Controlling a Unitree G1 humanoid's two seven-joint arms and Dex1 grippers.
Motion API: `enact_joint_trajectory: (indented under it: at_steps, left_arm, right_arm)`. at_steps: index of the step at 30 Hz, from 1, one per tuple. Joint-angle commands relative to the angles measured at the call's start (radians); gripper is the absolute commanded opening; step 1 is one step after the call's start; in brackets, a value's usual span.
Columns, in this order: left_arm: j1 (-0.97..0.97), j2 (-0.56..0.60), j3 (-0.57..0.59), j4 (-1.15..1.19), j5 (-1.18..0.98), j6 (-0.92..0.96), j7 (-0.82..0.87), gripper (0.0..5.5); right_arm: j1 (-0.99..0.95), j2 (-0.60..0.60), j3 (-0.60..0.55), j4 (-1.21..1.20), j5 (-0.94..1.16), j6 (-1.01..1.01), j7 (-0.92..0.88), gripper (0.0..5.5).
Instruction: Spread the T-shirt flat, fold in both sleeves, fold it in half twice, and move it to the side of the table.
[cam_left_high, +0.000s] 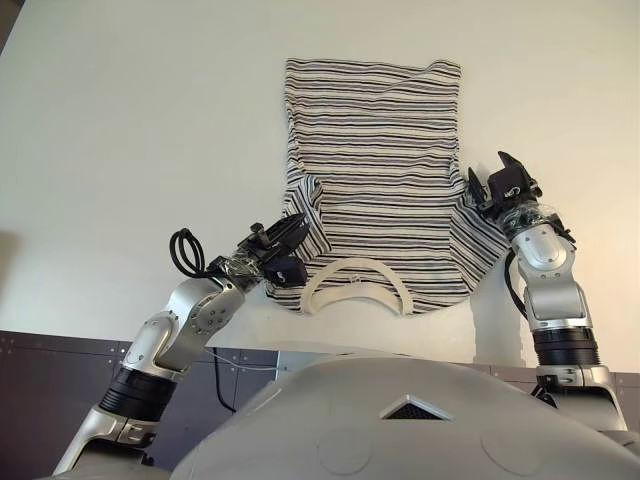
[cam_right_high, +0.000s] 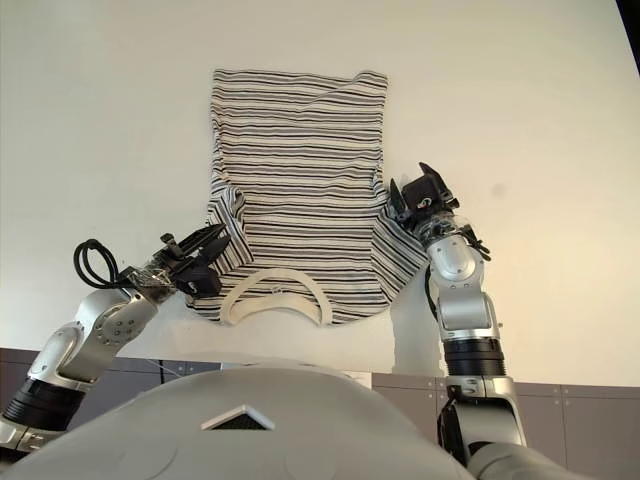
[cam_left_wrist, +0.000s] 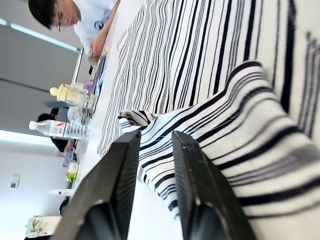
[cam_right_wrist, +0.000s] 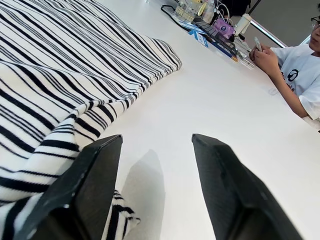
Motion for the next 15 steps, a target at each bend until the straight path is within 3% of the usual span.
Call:
enact_joint_trajectory:
  at_steps: [1, 4, 7, 11, 15]
  left_arm:
    - [0.018, -0.055, 0.049, -0.105, -0.072, 0.061, -0.012, 1.62]
    - [0.064, -0.121, 0.117, -0.224, -0.129, 0.129, 0.011, 2.11]
    - [0.128, -0.194, 0.177, -0.289, -0.143, 0.189, 0.063, 2.11]
    - [0.253, -0.315, 0.285, -0.276, -0.191, 0.253, 0.179, 2.11]
    - [0.269, -0.493, 0.341, -0.274, -0.271, 0.361, 0.287, 2.11]
  right_arm:
    - [0.016, -0.07, -0.042, -0.05, -0.007, -0.037, 0.018, 2.58]
    - [0.044, -0.18, -0.066, -0.109, -0.078, -0.146, 0.022, 2.58]
    - [0.154, -0.334, -0.126, -0.145, -0.169, -0.358, 0.012, 2.58]
    - [0.4, -0.575, -0.228, 0.064, -0.362, -0.831, -0.127, 2.58]
    - [0.428, -0.651, -0.194, 0.192, -0.552, -1.017, -0.251, 2.58]
